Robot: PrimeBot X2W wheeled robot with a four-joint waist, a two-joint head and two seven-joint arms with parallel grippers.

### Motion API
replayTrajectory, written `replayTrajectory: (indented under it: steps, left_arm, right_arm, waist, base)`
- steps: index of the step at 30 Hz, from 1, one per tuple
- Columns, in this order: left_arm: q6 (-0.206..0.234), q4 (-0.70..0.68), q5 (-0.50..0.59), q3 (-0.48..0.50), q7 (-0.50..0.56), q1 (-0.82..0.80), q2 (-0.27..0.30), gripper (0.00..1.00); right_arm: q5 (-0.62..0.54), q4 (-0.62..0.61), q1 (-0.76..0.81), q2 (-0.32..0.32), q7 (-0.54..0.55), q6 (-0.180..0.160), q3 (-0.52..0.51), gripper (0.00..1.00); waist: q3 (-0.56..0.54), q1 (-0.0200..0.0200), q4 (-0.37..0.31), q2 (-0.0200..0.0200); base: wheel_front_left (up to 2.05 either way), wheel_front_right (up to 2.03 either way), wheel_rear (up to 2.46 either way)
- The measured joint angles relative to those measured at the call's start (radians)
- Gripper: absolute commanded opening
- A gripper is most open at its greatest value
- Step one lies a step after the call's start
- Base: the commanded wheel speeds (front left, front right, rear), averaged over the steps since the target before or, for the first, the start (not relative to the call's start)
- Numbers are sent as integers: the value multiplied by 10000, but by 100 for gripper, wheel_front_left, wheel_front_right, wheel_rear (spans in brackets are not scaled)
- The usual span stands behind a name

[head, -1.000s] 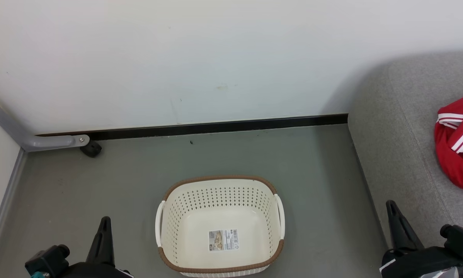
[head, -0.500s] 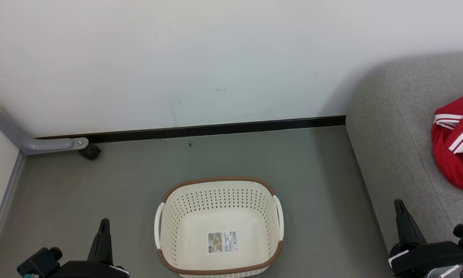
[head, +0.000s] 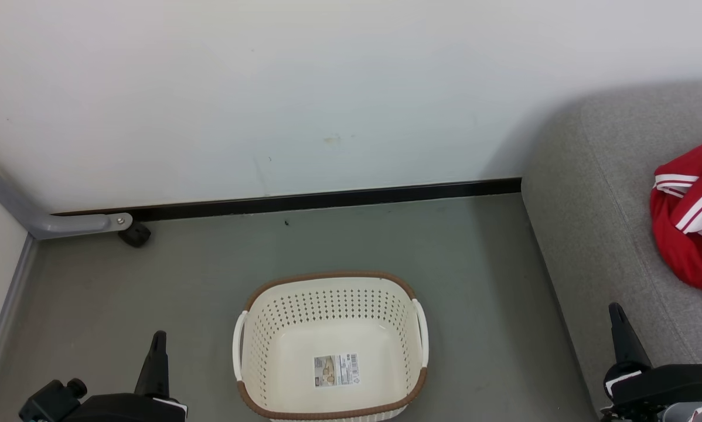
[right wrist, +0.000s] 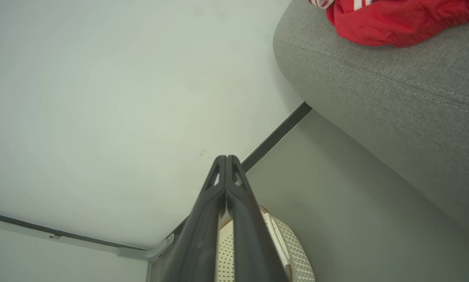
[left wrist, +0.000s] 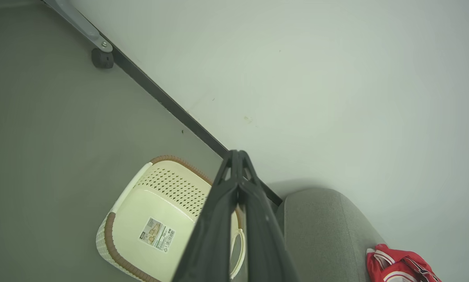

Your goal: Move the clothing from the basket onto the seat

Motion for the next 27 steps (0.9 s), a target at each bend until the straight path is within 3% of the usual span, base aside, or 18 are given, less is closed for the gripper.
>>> replayTrajectory:
  steps: [27]
  left_arm:
    - [-441, 17, -2895, 802, 936, -165, -422, 0]
  right_arm:
    - [3421, 230, -228, 462, 957, 351, -1120, 0]
  waist:
    - [-141, 0, -104, 0]
  base:
    - [0, 0, 0]
